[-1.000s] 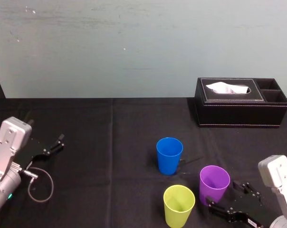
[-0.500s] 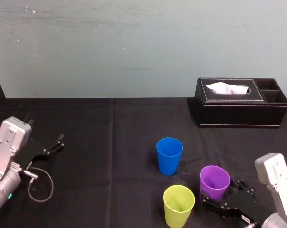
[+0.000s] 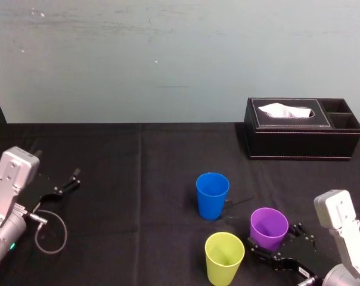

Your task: Stack the three plastic cups sequentially using one hand.

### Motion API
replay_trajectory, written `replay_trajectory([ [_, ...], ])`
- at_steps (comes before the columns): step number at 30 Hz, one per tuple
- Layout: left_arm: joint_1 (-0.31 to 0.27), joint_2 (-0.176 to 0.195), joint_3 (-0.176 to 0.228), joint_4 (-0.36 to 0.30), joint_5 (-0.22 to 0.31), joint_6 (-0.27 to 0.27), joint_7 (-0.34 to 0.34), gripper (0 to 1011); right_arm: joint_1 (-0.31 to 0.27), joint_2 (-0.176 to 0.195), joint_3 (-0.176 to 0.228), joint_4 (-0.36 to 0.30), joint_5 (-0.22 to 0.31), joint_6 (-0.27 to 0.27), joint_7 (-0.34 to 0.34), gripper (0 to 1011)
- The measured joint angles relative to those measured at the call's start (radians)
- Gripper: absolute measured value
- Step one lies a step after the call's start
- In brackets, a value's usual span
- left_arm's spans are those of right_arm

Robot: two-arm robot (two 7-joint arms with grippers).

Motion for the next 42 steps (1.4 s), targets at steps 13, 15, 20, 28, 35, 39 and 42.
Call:
replay_trajectory([
  [13, 0.000, 0.000, 0.000, 0.000, 0.000, 0.000, 0.000, 1000, -0.002, 0.003, -0.001, -0.003, 0.001, 0.000, -0.001, 947],
  [15, 0.000, 0.000, 0.000, 0.000, 0.000, 0.000, 0.000, 1000, -0.002, 0.003, -0.001, -0.003, 0.001, 0.000, -0.001, 908],
  [20, 0.000, 0.000, 0.000, 0.000, 0.000, 0.000, 0.000, 1000, -0.003, 0.003, -0.001, -0.004, 0.002, -0.001, -0.001, 759],
  [28, 0.000, 0.000, 0.000, 0.000, 0.000, 0.000, 0.000, 1000, -0.003, 0.004, -0.001, -0.004, 0.002, -0.001, -0.001, 716],
  [35, 0.000, 0.000, 0.000, 0.000, 0.000, 0.000, 0.000, 1000, 0.001, 0.005, 0.002, -0.013, -0.007, 0.004, 0.002, 716],
  [39, 0.000, 0.000, 0.000, 0.000, 0.000, 0.000, 0.000, 1000, 0.034, 0.010, 0.003, -0.029, -0.030, 0.041, 0.018, 715],
  [42, 0.000, 0.000, 0.000, 0.000, 0.000, 0.000, 0.000, 1000, 0.060, 0.011, 0.004, -0.035, -0.037, 0.070, 0.029, 715],
])
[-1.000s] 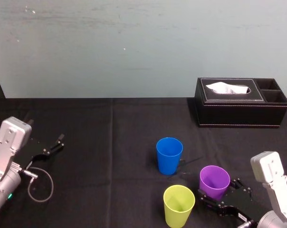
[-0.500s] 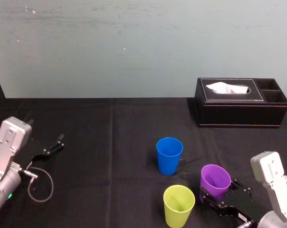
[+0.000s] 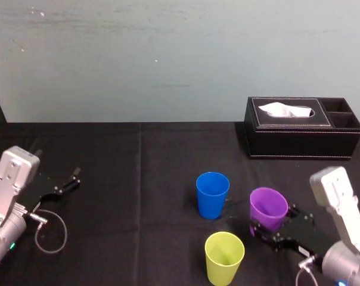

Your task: Stack the three plastic cups sequentially using one hand.

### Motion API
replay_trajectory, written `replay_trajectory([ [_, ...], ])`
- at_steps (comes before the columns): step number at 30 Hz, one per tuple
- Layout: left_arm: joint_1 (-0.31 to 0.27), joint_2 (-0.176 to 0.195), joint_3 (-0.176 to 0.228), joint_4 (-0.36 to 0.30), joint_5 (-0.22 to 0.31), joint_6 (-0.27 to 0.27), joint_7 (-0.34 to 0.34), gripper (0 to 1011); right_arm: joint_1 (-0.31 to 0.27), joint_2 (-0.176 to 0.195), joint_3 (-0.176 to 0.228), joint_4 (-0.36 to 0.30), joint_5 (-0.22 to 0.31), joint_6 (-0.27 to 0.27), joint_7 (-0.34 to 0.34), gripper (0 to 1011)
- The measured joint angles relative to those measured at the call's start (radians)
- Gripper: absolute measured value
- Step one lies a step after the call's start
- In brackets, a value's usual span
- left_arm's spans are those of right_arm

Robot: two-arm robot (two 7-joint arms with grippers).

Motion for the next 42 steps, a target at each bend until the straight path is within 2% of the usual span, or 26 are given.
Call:
replay_trajectory([
  [7, 0.000, 0.000, 0.000, 0.000, 0.000, 0.000, 0.000, 1000, 0.103, -0.006, 0.003, -0.011, 0.002, 0.097, 0.053, 715],
  [10, 0.000, 0.000, 0.000, 0.000, 0.000, 0.000, 0.000, 1000, 0.166, -0.019, 0.004, -0.010, 0.016, 0.139, 0.078, 715],
  [16, 0.000, 0.000, 0.000, 0.000, 0.000, 0.000, 0.000, 1000, 0.247, -0.039, -0.012, 0.009, 0.028, 0.169, 0.100, 715],
  [21, 0.000, 0.000, 0.000, 0.000, 0.000, 0.000, 0.000, 1000, 0.304, -0.060, -0.041, 0.040, 0.032, 0.183, 0.109, 715],
  [30, 0.000, 0.000, 0.000, 0.000, 0.000, 0.000, 0.000, 1000, 0.352, -0.085, -0.087, 0.098, 0.035, 0.183, 0.116, 715],
  [42, 0.000, 0.000, 0.000, 0.000, 0.000, 0.000, 0.000, 1000, 0.378, -0.107, -0.129, 0.145, 0.025, 0.170, 0.120, 715],
])
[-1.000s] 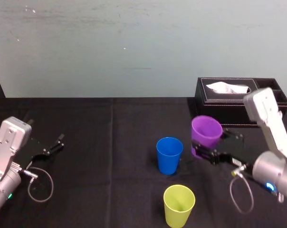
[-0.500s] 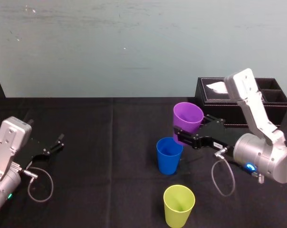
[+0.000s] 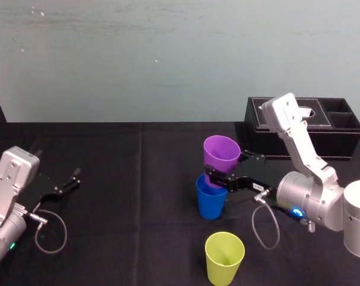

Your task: Stack the three plastic cups sequentially using one hand.

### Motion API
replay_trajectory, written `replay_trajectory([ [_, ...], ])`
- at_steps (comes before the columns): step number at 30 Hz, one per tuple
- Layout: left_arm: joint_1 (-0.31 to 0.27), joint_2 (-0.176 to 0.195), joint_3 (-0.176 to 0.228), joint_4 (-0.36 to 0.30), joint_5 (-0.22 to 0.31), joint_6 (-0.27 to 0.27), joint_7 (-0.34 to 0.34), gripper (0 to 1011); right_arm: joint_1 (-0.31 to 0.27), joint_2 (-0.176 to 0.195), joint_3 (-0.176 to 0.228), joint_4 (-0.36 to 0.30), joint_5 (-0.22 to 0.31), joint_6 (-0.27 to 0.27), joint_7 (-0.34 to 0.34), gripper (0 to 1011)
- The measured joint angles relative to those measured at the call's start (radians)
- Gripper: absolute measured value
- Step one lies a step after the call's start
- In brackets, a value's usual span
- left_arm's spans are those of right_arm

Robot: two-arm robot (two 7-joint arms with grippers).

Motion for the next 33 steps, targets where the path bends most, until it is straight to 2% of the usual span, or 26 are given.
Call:
replay_trajectory([
  [33, 0.000, 0.000, 0.000, 0.000, 0.000, 0.000, 0.000, 1000, 0.019, -0.017, -0.037, 0.072, -0.020, -0.014, 0.007, 715],
])
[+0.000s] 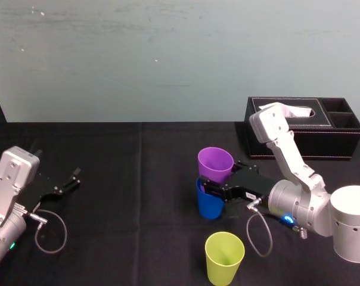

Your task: Stack the three plastic cups sequentially using one hand.

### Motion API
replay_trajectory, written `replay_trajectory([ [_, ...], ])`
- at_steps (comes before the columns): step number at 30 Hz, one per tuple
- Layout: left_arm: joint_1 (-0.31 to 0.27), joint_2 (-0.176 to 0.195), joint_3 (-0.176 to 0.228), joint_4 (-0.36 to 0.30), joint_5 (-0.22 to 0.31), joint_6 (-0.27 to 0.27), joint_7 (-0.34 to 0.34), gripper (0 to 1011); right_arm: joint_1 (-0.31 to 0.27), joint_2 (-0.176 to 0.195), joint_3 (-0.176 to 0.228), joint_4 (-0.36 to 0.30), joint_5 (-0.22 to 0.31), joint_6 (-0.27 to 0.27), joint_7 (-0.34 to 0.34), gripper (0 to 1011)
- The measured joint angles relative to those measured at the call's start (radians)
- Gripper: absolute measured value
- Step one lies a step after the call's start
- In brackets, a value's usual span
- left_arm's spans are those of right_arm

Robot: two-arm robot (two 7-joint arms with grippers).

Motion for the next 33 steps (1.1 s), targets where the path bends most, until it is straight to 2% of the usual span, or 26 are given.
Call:
replay_trajectory([
  [18, 0.000, 0.000, 0.000, 0.000, 0.000, 0.000, 0.000, 1000, 0.006, -0.005, -0.006, 0.015, -0.015, 0.001, -0.001, 715],
  [28, 0.000, 0.000, 0.000, 0.000, 0.000, 0.000, 0.000, 1000, 0.005, -0.004, -0.005, 0.013, -0.015, 0.002, -0.001, 970],
  [33, 0.000, 0.000, 0.000, 0.000, 0.000, 0.000, 0.000, 1000, 0.005, -0.004, -0.005, 0.013, -0.014, 0.002, -0.002, 1002],
])
